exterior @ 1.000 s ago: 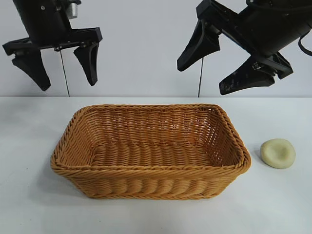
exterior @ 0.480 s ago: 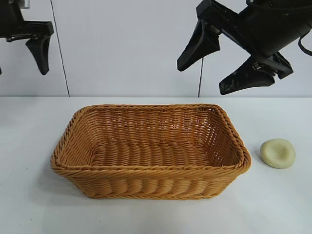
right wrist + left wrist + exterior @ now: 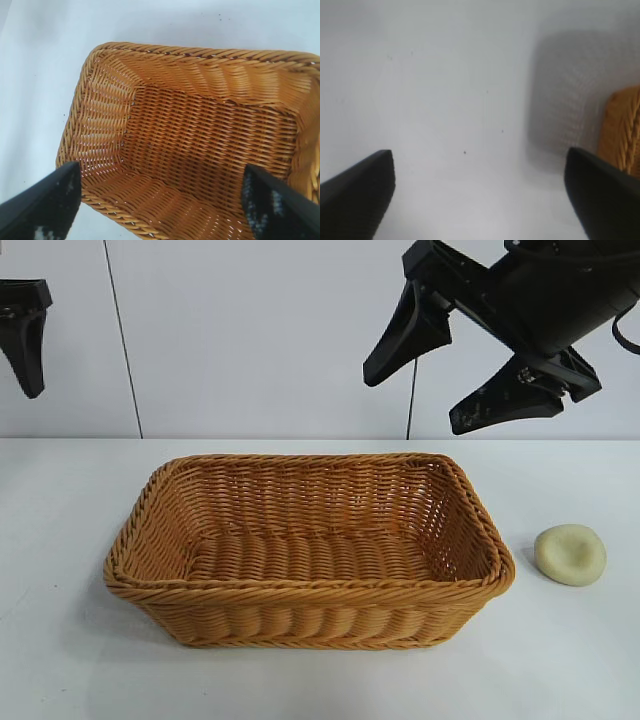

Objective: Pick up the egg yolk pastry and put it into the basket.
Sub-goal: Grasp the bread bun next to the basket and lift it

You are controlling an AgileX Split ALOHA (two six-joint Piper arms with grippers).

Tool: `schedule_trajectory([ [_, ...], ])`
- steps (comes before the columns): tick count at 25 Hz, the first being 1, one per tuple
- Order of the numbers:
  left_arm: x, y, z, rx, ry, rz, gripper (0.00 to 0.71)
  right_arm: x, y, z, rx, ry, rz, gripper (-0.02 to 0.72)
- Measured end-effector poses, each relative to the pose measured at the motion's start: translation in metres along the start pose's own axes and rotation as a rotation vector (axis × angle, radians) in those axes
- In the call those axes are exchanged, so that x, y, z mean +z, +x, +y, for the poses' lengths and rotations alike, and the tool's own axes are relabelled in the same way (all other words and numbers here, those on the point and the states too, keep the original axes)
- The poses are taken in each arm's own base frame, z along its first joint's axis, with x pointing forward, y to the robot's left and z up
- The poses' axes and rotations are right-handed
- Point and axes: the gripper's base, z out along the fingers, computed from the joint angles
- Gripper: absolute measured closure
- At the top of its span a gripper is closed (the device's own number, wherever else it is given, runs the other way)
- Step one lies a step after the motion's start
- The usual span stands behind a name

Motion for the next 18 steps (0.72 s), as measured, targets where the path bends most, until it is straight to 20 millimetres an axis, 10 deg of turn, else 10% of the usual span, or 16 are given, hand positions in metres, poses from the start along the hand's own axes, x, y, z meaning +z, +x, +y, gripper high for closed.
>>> schedule_trajectory([
  [10,-0.063,0.126,0.009,0.046,0.002,-0.070,0.046,0.000,0.000,0.000,-0.001,0.000,0.000,0.079],
  [18,-0.059,0.230,0.019,0.047,0.006,-0.132,0.046,0.000,0.000,0.000,-0.001,0.000,0.000,0.079],
])
